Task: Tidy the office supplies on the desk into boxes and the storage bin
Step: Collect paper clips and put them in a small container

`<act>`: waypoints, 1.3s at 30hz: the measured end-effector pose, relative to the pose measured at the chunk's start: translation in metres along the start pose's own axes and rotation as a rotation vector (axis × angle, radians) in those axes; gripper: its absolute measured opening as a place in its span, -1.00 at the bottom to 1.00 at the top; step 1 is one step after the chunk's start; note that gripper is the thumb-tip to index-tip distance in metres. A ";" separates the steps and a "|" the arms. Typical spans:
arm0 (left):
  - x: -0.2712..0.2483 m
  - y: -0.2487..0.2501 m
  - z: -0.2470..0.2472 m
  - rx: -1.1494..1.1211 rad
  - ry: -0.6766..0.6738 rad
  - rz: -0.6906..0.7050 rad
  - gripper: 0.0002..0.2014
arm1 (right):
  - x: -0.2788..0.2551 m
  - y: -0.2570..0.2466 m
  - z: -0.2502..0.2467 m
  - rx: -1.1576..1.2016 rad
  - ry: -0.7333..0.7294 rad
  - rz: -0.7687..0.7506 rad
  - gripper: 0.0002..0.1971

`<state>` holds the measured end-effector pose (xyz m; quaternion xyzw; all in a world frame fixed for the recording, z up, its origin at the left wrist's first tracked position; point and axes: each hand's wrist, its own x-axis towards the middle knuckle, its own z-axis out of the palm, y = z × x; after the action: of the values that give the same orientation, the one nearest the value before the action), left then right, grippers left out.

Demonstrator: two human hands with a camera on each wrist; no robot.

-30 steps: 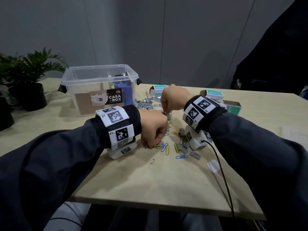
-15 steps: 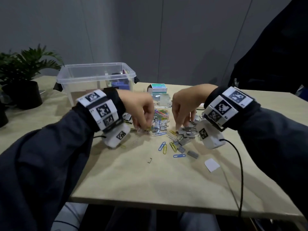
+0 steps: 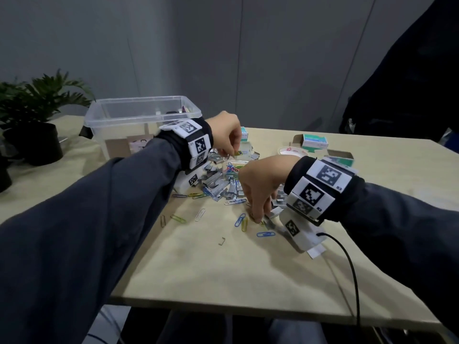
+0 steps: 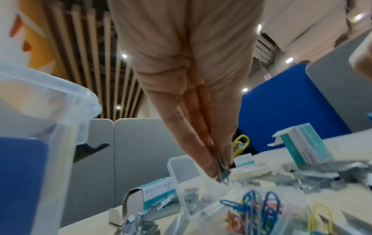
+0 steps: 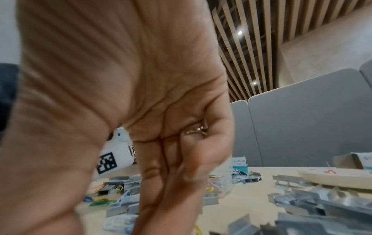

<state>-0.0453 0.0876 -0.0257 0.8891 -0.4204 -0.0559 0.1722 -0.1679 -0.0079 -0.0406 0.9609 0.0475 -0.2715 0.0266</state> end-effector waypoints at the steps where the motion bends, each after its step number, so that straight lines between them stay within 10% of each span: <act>1: 0.002 0.001 0.002 0.013 -0.039 -0.011 -0.95 | 0.000 0.000 0.000 -0.007 0.004 -0.005 -0.79; 16: -0.001 -0.004 0.018 -0.013 -0.235 -0.137 -0.69 | 0.000 0.041 -0.022 0.169 0.196 -0.027 -0.86; 24: 0.002 -0.014 0.020 -0.240 -0.086 -0.264 -0.78 | 0.029 0.053 -0.038 0.357 0.519 0.028 -0.94; 39: 0.006 -0.010 0.020 -0.126 -0.121 -0.288 -0.89 | 0.047 0.038 -0.027 0.220 0.306 -0.101 -0.84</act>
<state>-0.0394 0.0836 -0.0480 0.9226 -0.2940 -0.1597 0.1922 -0.1097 -0.0403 -0.0416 0.9845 0.0694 -0.1265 -0.0998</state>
